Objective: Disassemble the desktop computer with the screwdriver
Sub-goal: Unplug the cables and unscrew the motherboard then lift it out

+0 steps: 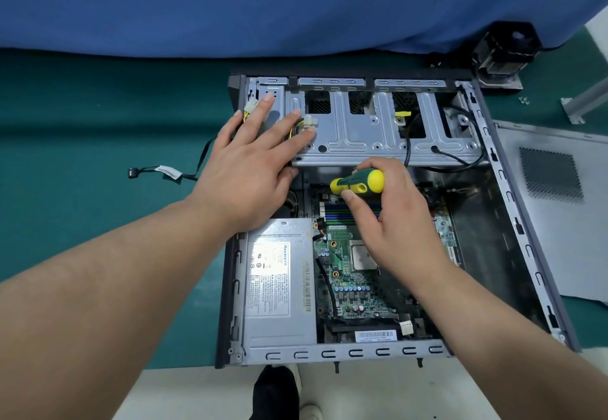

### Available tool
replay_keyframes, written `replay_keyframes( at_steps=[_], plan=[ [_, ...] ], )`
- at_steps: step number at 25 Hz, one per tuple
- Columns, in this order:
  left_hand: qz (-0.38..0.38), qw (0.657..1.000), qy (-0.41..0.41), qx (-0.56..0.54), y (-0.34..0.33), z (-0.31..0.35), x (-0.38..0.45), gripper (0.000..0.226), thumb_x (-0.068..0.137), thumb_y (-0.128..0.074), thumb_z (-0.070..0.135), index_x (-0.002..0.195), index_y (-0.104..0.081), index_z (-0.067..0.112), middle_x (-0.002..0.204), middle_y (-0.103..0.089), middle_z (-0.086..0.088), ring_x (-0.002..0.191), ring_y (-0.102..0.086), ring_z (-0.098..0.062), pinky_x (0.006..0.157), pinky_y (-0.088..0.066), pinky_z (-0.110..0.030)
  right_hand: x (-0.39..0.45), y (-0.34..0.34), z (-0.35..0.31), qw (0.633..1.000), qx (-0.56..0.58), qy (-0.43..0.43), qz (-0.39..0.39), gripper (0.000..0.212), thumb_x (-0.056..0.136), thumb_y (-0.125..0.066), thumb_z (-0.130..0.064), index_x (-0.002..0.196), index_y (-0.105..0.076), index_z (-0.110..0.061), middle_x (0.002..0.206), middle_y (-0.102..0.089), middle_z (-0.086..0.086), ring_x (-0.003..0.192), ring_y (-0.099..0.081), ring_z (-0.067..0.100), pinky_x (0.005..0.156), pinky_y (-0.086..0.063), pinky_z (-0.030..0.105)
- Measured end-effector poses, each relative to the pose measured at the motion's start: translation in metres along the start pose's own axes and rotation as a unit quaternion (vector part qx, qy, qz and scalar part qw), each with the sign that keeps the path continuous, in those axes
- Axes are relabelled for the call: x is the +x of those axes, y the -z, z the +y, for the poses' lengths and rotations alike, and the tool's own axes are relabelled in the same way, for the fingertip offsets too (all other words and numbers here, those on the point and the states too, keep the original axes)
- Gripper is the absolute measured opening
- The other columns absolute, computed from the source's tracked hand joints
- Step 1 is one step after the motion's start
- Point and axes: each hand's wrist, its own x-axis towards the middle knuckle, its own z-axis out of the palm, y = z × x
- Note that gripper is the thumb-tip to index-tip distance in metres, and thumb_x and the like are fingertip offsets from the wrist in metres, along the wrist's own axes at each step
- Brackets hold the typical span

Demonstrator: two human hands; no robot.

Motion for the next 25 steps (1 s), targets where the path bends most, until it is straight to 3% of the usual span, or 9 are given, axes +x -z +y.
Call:
replay_keyframes(
  at_steps=[5,11,13,16,19,21,23,25],
  plan=[
    [0.0,1.0,-0.002,0.004,0.0,0.0,0.001,0.058,0.103,-0.047,0.04,0.159,-0.03,0.043,0.169,-0.019,0.016,0.159,0.006,-0.019,0.128,-0.002,-0.047,0.001,0.001,0.002,1.0,-0.001,0.002,0.008,0.031,0.098,-0.064,-0.025,0.123,-0.049,-0.016,0.111,-0.049,-0.002,0.09,-0.046,0.008,0.07,-0.035,0.02],
    [0.007,1.0,-0.003,0.006,-0.002,-0.001,0.001,0.058,0.102,-0.048,0.038,0.158,-0.032,0.043,0.169,-0.022,0.016,0.159,0.004,-0.02,0.128,-0.004,-0.047,0.001,0.004,0.005,1.0,0.002,-0.02,-0.002,0.031,0.098,-0.065,-0.03,0.123,-0.05,-0.019,0.107,-0.053,-0.005,0.088,-0.047,0.003,0.071,-0.036,0.006],
    [0.01,1.0,-0.004,0.007,-0.003,-0.001,0.001,0.058,0.102,-0.049,0.037,0.158,-0.032,0.043,0.169,-0.022,0.016,0.16,0.004,-0.02,0.128,-0.004,-0.047,-0.001,0.004,0.004,1.0,-0.005,-0.013,-0.007,0.031,0.097,-0.065,-0.03,0.122,-0.051,-0.018,0.107,-0.055,-0.003,0.085,-0.045,0.005,0.072,-0.037,0.008],
    [0.011,1.0,-0.004,0.007,-0.003,0.0,0.0,0.058,0.102,-0.049,0.037,0.158,-0.033,0.043,0.168,-0.023,0.016,0.16,0.003,-0.019,0.128,-0.004,-0.047,0.0,0.006,-0.003,1.0,-0.027,-0.002,-0.006,0.031,0.097,-0.065,-0.031,0.121,-0.051,-0.017,0.105,-0.056,-0.001,0.082,-0.046,0.009,0.067,-0.035,0.023],
    [0.008,1.0,-0.003,0.008,-0.003,0.0,0.0,0.058,0.102,-0.048,0.038,0.158,-0.032,0.043,0.169,-0.021,0.016,0.159,0.005,-0.019,0.128,-0.004,-0.047,0.005,0.009,-0.013,0.994,-0.112,0.014,0.001,0.031,0.098,-0.064,-0.034,0.119,-0.051,-0.015,0.101,-0.06,0.001,0.078,-0.056,0.025,0.063,-0.041,0.035],
    [0.006,1.0,-0.001,0.008,-0.002,0.0,0.001,0.059,0.102,-0.047,0.038,0.158,-0.031,0.043,0.169,-0.021,0.017,0.159,0.006,-0.018,0.128,-0.003,-0.047,0.013,0.013,-0.02,0.981,-0.194,0.0,-0.005,0.034,0.101,-0.054,-0.047,0.112,-0.048,-0.016,0.08,-0.056,0.0,0.069,-0.061,0.037,0.054,-0.044,0.038],
    [0.005,1.0,0.001,0.007,-0.001,0.0,0.001,0.059,0.103,-0.047,0.037,0.158,-0.03,0.043,0.169,-0.02,0.017,0.159,0.007,-0.018,0.128,-0.001,-0.046,0.021,0.019,-0.028,0.954,-0.298,-0.014,-0.018,0.045,0.102,-0.035,-0.062,0.108,-0.045,-0.018,0.058,-0.039,-0.007,0.055,-0.057,0.034,0.046,-0.037,0.033],
    [0.003,1.0,0.003,0.008,-0.001,0.0,0.001,0.059,0.103,-0.047,0.037,0.159,-0.03,0.044,0.169,-0.019,0.018,0.159,0.007,-0.018,0.128,-0.001,-0.046,0.027,0.025,-0.032,0.936,-0.349,-0.006,-0.043,0.045,0.102,-0.028,-0.062,0.107,-0.043,-0.02,0.056,-0.042,-0.006,0.05,-0.05,0.03,0.046,-0.029,0.029]
  ],
)
